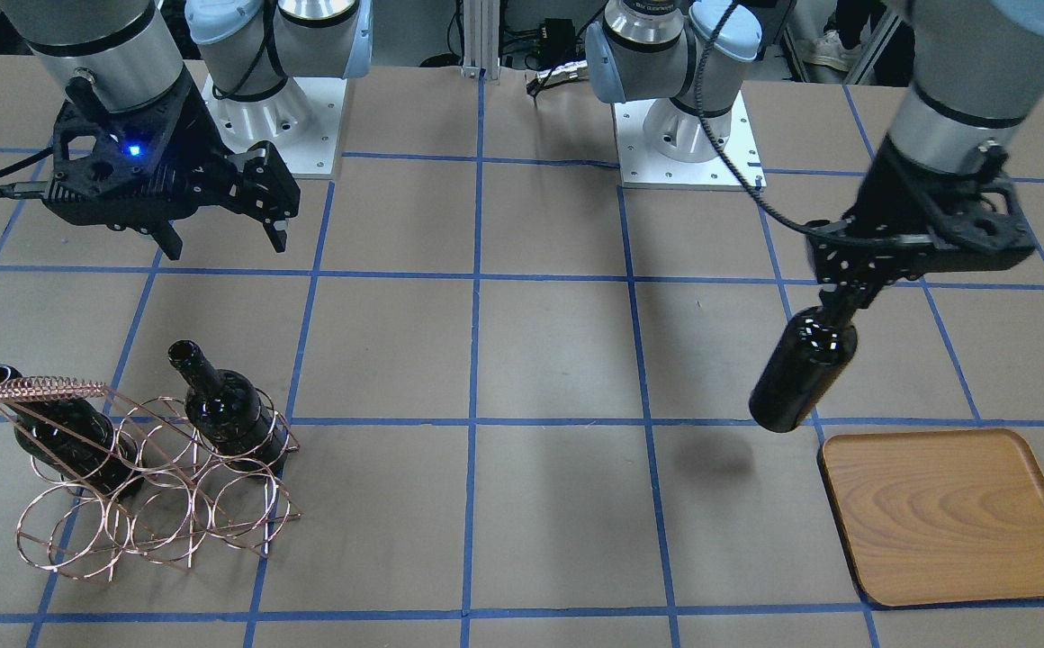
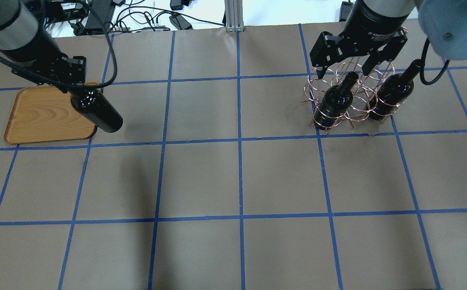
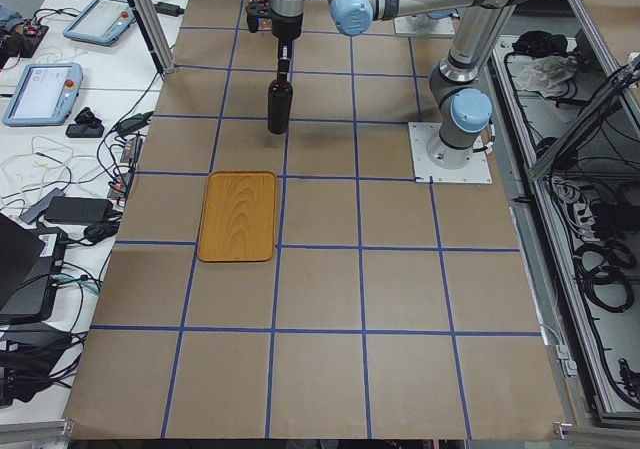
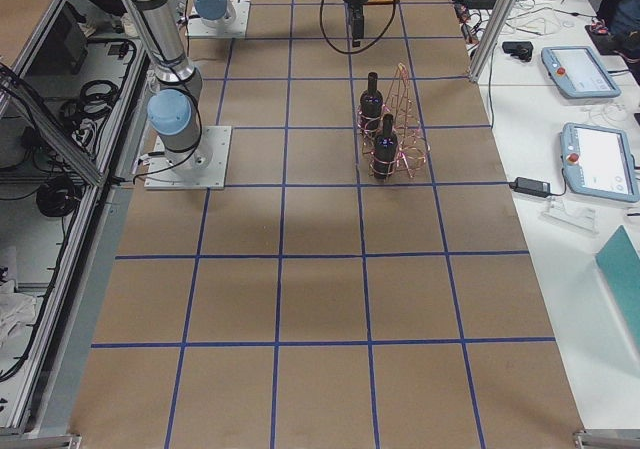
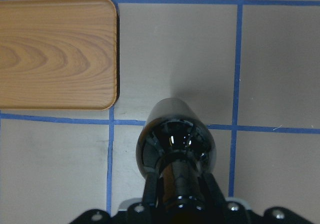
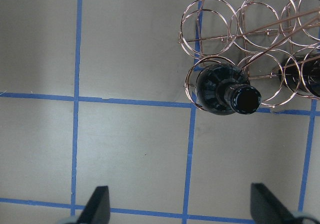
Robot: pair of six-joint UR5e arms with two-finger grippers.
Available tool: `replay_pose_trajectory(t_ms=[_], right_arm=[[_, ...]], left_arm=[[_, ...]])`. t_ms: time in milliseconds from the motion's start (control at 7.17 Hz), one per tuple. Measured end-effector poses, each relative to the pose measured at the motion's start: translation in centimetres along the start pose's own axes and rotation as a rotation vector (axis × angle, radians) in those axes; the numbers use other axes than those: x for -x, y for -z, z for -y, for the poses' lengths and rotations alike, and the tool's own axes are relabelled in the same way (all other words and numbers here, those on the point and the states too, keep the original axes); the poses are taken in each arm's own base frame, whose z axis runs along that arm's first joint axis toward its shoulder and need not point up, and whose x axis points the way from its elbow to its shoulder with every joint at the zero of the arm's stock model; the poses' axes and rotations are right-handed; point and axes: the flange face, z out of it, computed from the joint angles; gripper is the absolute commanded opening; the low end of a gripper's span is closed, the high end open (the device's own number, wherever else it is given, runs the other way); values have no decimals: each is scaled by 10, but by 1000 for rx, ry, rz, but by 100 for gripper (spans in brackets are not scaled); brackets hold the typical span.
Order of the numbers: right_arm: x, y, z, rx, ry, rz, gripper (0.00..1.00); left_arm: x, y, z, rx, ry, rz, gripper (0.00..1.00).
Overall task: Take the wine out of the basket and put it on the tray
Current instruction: 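Carry the bottle with the left gripper over the wooden tray, then lower the bottle onto the tray and open the left gripper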
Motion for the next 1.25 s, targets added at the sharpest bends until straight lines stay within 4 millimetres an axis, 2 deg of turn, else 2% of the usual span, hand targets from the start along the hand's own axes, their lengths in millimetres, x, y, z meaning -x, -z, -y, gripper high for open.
replay_pose_trajectory(t_ms=[279, 418, 558, 837, 976, 1255], right_arm=[[0, 0, -1, 4, 1, -1, 100], [0, -1, -3, 15, 1, 0, 100], [0, -1, -7, 39, -1, -1, 100], [-3, 0, -12, 62, -2, -29, 100], [-6, 1, -12, 63, -2, -56, 100], [-8, 5, -14, 59, -1, -79, 100]], left_arm=[[123, -5, -5, -5, -70, -24, 0], [178, -9, -12, -6, -102, -21, 0], [217, -13, -13, -15, -133, -4, 0], [273, -20, 7, -42, -205, 40, 0], [293, -28, 20, -54, -226, 46, 0], [312, -53, 37, -74, -229, 26, 0]])
